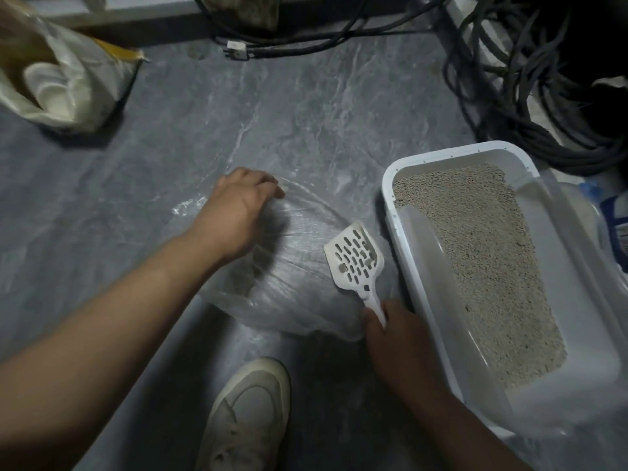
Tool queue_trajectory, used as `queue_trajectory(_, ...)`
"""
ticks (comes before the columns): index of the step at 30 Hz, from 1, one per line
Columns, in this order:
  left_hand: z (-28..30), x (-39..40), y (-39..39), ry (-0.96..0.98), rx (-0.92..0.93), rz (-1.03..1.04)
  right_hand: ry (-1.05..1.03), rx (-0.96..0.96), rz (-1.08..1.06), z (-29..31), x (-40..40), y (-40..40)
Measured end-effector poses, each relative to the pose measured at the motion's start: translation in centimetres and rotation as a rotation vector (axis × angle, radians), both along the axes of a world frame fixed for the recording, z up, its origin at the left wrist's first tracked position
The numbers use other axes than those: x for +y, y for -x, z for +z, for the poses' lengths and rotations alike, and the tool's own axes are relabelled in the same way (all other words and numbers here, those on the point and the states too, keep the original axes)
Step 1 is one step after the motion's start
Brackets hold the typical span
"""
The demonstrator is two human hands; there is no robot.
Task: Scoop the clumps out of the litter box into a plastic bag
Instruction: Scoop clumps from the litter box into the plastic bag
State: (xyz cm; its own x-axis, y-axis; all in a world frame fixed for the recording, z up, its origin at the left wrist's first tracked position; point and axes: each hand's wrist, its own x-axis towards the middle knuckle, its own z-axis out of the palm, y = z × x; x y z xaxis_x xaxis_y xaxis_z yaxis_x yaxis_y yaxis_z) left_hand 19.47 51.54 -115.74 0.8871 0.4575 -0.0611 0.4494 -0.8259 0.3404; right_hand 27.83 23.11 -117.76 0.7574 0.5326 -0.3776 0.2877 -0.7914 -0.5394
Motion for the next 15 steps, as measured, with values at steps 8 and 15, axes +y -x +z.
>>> queue_trajectory(8,0.8,-2.6,-1.0,0.183,0.103,0.008,-0.008,-0.159,0.259,2.0,3.6,0.4)
queue_trajectory(15,-2.2,-3.8,0.5,0.111,0.416,0.043,0.081,-0.197,0.376,2.1,5.1,0.7)
